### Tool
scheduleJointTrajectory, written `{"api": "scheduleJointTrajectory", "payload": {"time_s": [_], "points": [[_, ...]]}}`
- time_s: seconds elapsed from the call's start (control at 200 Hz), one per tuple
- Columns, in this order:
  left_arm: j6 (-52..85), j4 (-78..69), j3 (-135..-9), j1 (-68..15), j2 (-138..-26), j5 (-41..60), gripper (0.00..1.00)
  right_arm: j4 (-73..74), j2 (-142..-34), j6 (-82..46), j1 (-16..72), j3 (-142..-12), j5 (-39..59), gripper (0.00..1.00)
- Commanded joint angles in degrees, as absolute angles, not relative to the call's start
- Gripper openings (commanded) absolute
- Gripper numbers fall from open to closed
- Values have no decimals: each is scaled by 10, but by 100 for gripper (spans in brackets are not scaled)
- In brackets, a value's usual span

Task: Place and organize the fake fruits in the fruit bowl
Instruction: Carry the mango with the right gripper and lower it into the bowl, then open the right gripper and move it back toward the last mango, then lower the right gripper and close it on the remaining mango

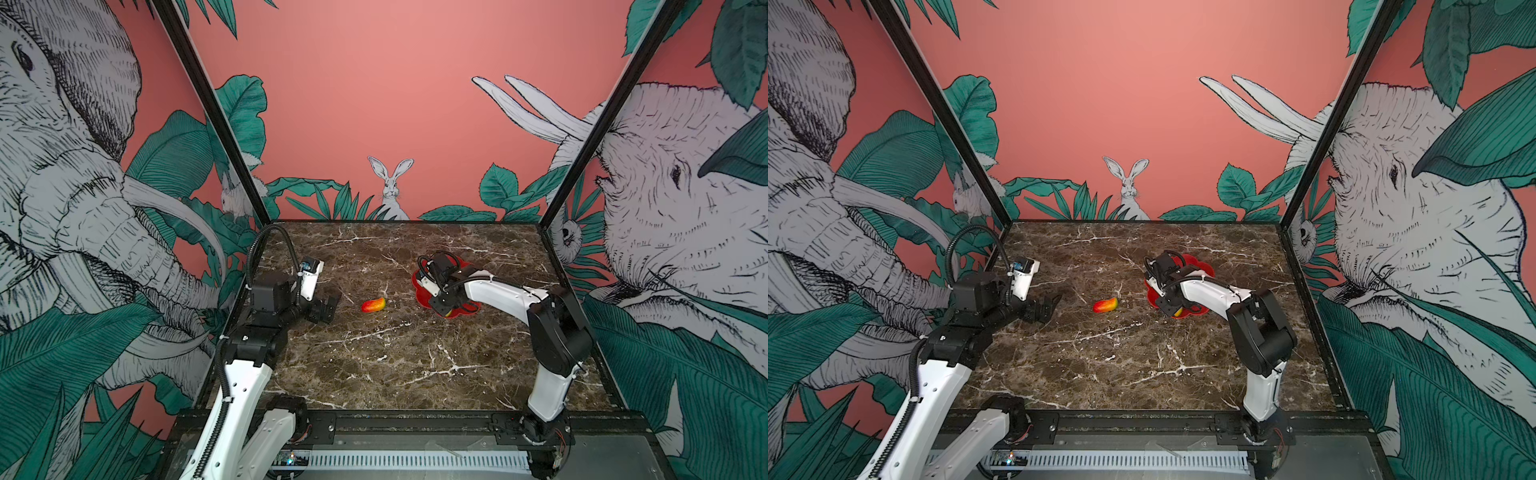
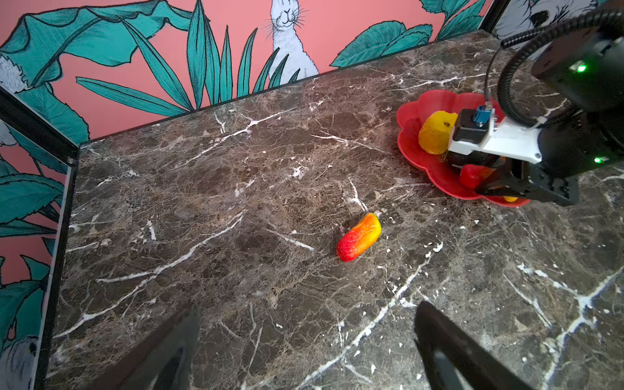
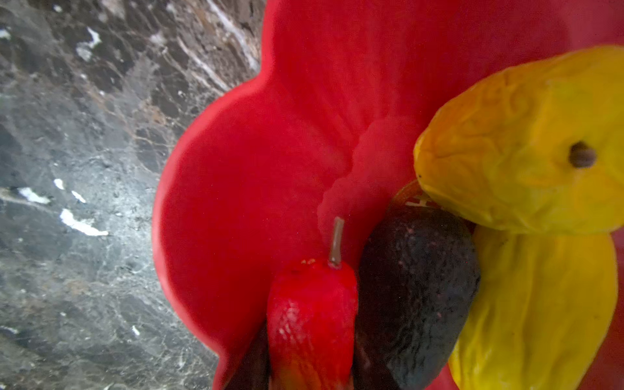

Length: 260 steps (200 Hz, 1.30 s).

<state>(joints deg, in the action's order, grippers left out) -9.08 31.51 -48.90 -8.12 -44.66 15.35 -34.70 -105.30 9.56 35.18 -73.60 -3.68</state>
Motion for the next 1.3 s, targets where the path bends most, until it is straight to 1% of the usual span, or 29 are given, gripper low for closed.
{"api": "scheduleJointTrajectory", "payload": {"time_s": [0.0,0.085,0.125,0.28,0.355,0.41,0.495,0.545,0.635,0.775,0.9,1.021,1.166,1.296], "points": [[-94,322,-490,-81,-446,155,100,-364,-1050,98,352,-735,-38,37],[-94,322,-489,-80,-446,155,100,-367,-1043,98,352,-737,-40,46],[-93,321,-489,-80,-446,156,100,-368,-1039,100,351,-739,-42,48],[-93,322,-490,-81,-445,155,100,-390,-1025,105,351,-748,-48,50],[-93,321,-489,-80,-445,155,100,-406,-1014,107,352,-775,-47,50],[-93,322,-489,-81,-445,154,100,-414,-1002,108,353,-782,-47,53],[-93,322,-490,-80,-445,155,100,-422,-983,110,356,-791,-39,62],[-93,322,-490,-80,-446,155,100,-423,-973,111,361,-797,-30,70],[-93,322,-490,-80,-445,154,100,-410,-964,115,371,-802,-2,80],[-94,323,-490,-81,-443,152,100,-356,-986,119,410,-814,45,99],[-94,323,-489,-80,-439,150,100,-324,-1039,125,454,-853,68,100],[-94,324,-491,-80,-442,152,100,-313,-1107,128,478,-911,94,100],[-94,323,-490,-80,-438,150,100,-310,-1177,140,493,-977,113,100],[-94,323,-489,-80,-438,152,100,-292,-1223,145,494,-1009,122,99]]}}
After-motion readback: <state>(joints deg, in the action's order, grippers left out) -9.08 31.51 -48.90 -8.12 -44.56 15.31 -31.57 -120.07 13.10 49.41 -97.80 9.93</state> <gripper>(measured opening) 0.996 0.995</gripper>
